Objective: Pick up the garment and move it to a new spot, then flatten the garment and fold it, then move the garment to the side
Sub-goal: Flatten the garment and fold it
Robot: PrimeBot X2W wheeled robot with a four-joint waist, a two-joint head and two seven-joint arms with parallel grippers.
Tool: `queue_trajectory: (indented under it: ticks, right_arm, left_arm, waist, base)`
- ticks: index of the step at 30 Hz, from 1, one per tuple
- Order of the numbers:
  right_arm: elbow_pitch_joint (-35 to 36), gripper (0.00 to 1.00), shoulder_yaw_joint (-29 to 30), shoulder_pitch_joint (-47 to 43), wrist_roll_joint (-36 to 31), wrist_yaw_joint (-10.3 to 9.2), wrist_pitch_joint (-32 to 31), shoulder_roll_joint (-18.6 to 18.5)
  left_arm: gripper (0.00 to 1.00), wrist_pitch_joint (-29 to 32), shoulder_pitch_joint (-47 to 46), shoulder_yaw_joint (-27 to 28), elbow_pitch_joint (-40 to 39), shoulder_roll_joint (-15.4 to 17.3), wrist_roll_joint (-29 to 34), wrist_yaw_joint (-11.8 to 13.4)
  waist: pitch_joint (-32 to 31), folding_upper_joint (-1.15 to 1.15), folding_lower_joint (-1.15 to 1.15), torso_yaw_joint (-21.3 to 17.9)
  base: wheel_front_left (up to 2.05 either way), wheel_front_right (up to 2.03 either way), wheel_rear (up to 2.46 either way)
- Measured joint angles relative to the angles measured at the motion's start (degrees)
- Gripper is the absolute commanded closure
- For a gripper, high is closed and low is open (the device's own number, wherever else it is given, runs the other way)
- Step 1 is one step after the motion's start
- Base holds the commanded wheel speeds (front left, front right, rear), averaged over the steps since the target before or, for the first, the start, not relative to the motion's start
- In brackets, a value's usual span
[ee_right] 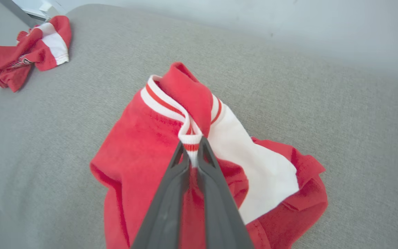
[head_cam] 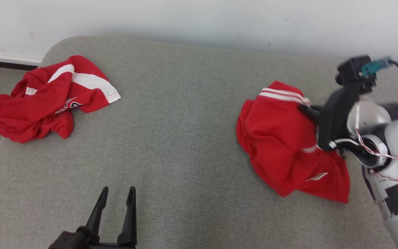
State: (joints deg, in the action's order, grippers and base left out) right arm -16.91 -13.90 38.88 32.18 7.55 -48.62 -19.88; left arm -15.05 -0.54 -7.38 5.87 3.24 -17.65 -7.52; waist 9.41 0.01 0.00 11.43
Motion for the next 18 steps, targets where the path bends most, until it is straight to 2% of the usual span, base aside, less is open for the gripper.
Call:
queue_trajectory:
  ticks: [6, 10, 18]
  right_arm:
    - [5.4, 1.00, -5.6, 6.5, 4.6, 0.00, 5.2, 2.9]
    - [7.0, 1.00, -8.6, 12.3, 7.2, 0.00, 10.8, 5.7]
    - [6.5, 1.00, -11.5, 23.4, 9.1, 0.01, 23.5, 8.2]
  left_arm:
    - [0.00, 0.0, 0.6, 0.6, -0.2, 0.0, 0.0, 0.0]
    - [0.00, 0.0, 1.1, 0.7, -0.2, 0.0, 0.0, 0.0]
    - [0.00, 0.0, 1.6, 0.9, -0.4, -0.1, 0.0, 0.0]
  waist:
    - [-1.4, 0.00, 0.00, -0.6]
    - [-2.0, 0.00, -0.01, -0.7]
    - [-2.8, 0.00, -0.01, -0.4]
  base:
    - [0.00, 0.00, 0.00]
    - [0.00, 0.00, 0.00]
    - [0.00, 0.00, 0.00]
